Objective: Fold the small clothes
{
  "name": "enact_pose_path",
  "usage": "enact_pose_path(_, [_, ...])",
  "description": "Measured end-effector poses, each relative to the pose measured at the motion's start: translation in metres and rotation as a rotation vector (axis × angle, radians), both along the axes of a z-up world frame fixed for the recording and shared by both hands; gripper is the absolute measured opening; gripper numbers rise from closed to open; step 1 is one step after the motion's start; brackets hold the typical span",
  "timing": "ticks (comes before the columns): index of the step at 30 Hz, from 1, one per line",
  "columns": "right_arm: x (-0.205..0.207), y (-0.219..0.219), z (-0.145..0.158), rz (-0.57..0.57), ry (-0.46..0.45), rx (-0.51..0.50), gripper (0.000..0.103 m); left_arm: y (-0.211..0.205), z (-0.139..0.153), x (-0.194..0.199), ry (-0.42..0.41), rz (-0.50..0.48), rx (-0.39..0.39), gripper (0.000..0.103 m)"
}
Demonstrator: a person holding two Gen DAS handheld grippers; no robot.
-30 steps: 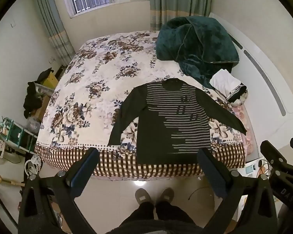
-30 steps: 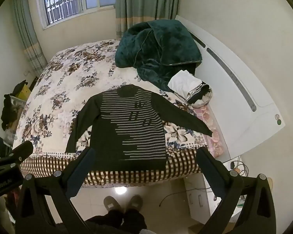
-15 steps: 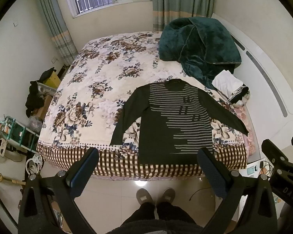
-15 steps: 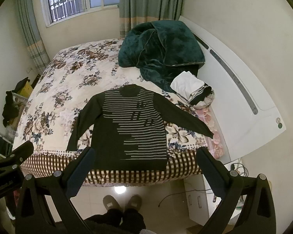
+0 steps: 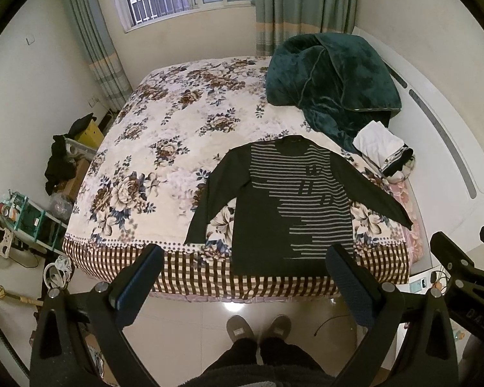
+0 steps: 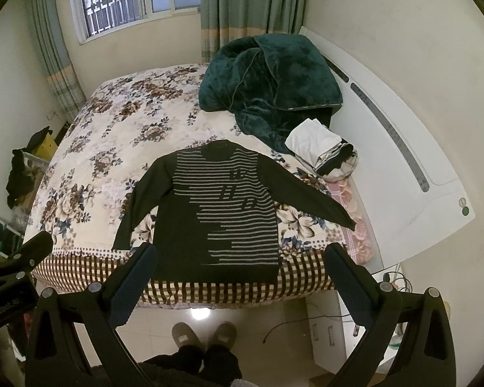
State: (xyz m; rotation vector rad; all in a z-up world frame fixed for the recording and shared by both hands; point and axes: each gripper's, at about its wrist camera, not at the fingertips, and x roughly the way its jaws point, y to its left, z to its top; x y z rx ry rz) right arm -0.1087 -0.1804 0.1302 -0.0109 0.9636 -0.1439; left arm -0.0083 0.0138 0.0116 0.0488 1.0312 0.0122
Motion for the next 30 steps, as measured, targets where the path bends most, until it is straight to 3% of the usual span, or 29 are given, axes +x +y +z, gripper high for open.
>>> enact_pose_path(30, [0.018, 0.005, -0.006, 0.005, 0.014, -0.008, 0.103, -0.003, -0.003, 0.009, -0.008, 0.006, -0.007, 0.103])
